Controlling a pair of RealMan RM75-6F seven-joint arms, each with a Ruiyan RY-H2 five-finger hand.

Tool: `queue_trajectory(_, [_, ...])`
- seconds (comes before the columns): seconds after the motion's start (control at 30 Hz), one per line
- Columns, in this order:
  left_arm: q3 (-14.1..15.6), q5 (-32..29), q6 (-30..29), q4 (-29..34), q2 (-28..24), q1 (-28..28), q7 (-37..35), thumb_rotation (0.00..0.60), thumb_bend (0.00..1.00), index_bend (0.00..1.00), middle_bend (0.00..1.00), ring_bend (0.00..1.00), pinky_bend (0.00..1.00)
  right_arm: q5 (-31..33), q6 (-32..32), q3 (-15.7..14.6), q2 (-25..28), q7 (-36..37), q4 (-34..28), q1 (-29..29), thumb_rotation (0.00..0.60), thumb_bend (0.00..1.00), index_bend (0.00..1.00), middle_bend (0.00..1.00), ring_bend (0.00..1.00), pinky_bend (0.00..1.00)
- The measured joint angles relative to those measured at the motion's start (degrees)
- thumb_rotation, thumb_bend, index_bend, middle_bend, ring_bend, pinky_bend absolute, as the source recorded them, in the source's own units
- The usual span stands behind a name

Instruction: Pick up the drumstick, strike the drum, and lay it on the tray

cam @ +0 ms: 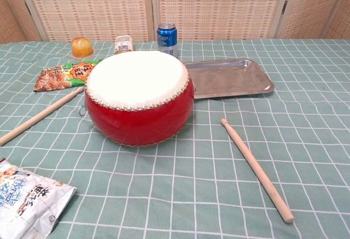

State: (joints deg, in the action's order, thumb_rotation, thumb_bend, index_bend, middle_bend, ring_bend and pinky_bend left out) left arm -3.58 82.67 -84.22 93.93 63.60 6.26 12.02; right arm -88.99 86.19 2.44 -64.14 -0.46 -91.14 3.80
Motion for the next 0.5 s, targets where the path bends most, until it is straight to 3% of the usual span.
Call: queue_trajectory(0.5, [0.53,0.69,-0.97,-0.12,0.06,-0.7,-1.02,0.6,0.26,0.08,0.11,0.04,0.08,-2.07,-0.61,-0.82,0.23,2.15,0.12,0.6,0.6,0.2,0.19,0.23,0.14,0.26])
